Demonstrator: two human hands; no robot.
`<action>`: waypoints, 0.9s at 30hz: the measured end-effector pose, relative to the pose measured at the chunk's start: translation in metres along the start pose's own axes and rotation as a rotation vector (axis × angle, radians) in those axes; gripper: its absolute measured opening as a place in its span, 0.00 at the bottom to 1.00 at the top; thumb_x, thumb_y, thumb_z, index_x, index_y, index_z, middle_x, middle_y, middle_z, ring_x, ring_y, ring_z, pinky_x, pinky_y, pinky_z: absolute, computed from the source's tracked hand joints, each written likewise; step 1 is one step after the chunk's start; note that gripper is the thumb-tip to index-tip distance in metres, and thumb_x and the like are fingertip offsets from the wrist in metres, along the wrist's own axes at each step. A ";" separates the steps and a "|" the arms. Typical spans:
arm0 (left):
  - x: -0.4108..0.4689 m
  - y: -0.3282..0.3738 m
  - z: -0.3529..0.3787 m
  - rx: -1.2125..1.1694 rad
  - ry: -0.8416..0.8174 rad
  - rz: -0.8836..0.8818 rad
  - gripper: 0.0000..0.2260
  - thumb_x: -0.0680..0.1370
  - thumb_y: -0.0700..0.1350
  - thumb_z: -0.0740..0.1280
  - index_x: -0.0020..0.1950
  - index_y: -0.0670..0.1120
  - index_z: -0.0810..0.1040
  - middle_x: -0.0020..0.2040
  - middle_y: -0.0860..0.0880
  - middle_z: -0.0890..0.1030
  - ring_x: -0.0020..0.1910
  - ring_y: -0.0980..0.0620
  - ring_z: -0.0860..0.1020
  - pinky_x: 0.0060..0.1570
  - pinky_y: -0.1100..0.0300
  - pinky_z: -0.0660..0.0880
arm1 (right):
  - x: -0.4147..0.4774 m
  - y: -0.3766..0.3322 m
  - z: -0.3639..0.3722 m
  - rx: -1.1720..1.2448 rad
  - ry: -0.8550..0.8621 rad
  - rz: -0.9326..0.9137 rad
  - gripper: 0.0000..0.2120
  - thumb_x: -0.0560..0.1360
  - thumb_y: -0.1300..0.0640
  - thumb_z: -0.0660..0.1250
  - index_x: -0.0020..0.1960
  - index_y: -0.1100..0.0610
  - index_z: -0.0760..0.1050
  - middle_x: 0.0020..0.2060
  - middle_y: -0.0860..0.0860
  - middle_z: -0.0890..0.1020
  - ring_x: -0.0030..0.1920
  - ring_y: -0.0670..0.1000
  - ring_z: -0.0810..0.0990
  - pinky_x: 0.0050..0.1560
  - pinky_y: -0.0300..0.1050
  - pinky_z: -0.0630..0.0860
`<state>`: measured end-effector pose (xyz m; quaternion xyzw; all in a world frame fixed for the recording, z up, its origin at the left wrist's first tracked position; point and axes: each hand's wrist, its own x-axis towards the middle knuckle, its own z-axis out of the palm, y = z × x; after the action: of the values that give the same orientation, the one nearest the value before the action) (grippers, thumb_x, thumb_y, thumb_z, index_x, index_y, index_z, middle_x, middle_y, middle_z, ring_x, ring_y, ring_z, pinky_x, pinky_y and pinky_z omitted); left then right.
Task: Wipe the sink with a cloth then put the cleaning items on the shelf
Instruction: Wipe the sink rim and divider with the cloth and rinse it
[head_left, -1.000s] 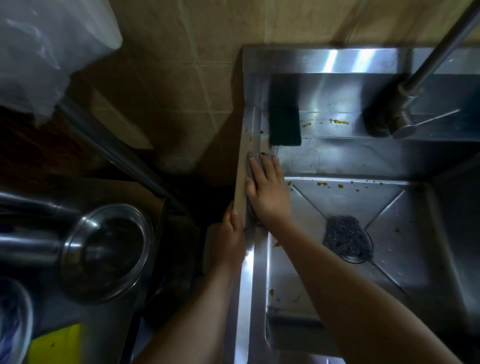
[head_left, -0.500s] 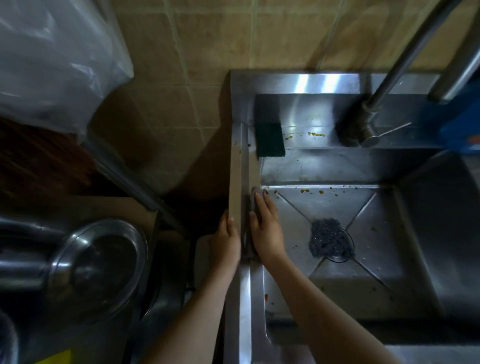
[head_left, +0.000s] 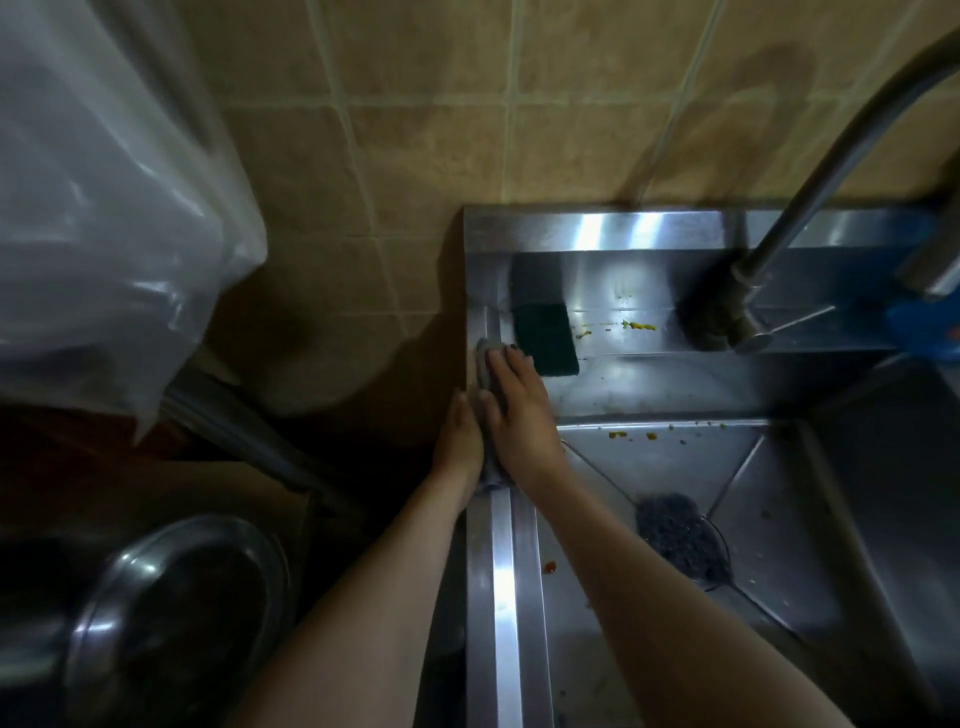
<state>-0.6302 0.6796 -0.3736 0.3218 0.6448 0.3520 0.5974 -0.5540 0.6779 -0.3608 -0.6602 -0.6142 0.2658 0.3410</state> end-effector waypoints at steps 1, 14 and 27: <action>0.006 0.002 0.001 -0.012 0.000 -0.015 0.19 0.81 0.56 0.49 0.66 0.52 0.69 0.60 0.46 0.74 0.45 0.55 0.73 0.51 0.55 0.69 | 0.006 0.004 0.008 -0.045 -0.031 -0.005 0.23 0.80 0.58 0.57 0.74 0.56 0.60 0.75 0.56 0.56 0.76 0.55 0.48 0.73 0.42 0.44; 0.032 -0.007 0.001 -0.046 -0.059 -0.111 0.13 0.81 0.56 0.49 0.50 0.56 0.71 0.38 0.54 0.76 0.34 0.58 0.77 0.30 0.66 0.73 | 0.032 0.021 0.026 -0.278 -0.136 -0.105 0.24 0.80 0.56 0.56 0.75 0.57 0.58 0.75 0.60 0.54 0.76 0.58 0.48 0.75 0.49 0.45; 0.020 -0.002 0.004 -0.134 -0.088 -0.069 0.23 0.81 0.54 0.46 0.74 0.46 0.58 0.73 0.45 0.63 0.71 0.47 0.63 0.60 0.60 0.62 | 0.081 0.017 0.038 -0.358 -0.106 -0.042 0.26 0.79 0.56 0.54 0.76 0.56 0.54 0.75 0.61 0.53 0.76 0.59 0.47 0.74 0.50 0.44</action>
<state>-0.6278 0.6953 -0.3867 0.2740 0.6036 0.3590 0.6570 -0.5640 0.7625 -0.3923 -0.6825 -0.6823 0.1795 0.1908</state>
